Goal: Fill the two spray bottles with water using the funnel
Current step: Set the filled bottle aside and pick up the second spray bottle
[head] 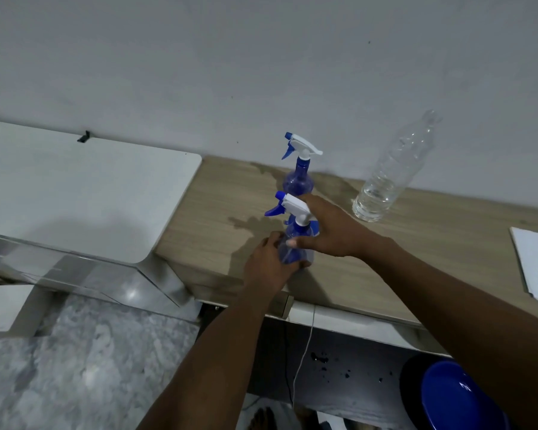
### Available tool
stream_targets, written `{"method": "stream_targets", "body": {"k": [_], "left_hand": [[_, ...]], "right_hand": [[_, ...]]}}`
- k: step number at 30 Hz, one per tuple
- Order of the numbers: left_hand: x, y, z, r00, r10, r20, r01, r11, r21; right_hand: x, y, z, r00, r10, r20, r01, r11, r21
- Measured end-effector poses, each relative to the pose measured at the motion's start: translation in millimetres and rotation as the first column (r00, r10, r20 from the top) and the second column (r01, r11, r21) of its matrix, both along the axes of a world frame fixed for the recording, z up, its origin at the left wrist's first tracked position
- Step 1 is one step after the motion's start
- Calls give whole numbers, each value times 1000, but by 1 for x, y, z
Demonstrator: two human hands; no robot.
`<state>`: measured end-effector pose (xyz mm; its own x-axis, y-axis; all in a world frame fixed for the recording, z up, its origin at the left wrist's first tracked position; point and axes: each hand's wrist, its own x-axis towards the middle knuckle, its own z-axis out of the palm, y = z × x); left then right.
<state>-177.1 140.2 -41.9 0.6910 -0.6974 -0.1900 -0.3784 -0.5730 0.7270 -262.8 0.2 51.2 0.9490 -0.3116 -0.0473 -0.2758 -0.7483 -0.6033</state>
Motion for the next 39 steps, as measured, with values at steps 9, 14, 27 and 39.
{"method": "stream_targets", "body": {"k": [9, 14, 27, 39], "left_hand": [[2, -5, -1, 999, 11, -30, -9, 998, 66], [2, -4, -3, 999, 11, -30, -10, 999, 46], [1, -9, -5, 999, 30, -39, -26, 996, 88], [3, -5, -4, 998, 22, -62, -21, 1000, 21]], "right_hand": [[4, 10, -12, 979, -201, 41, 177, 927, 330], [3, 15, 2, 944, -329, 30, 224, 703, 675], [11, 29, 5, 841, -520, 151, 290, 667, 686], [9, 20, -6, 928, -321, 189, 188, 841, 507]]}}
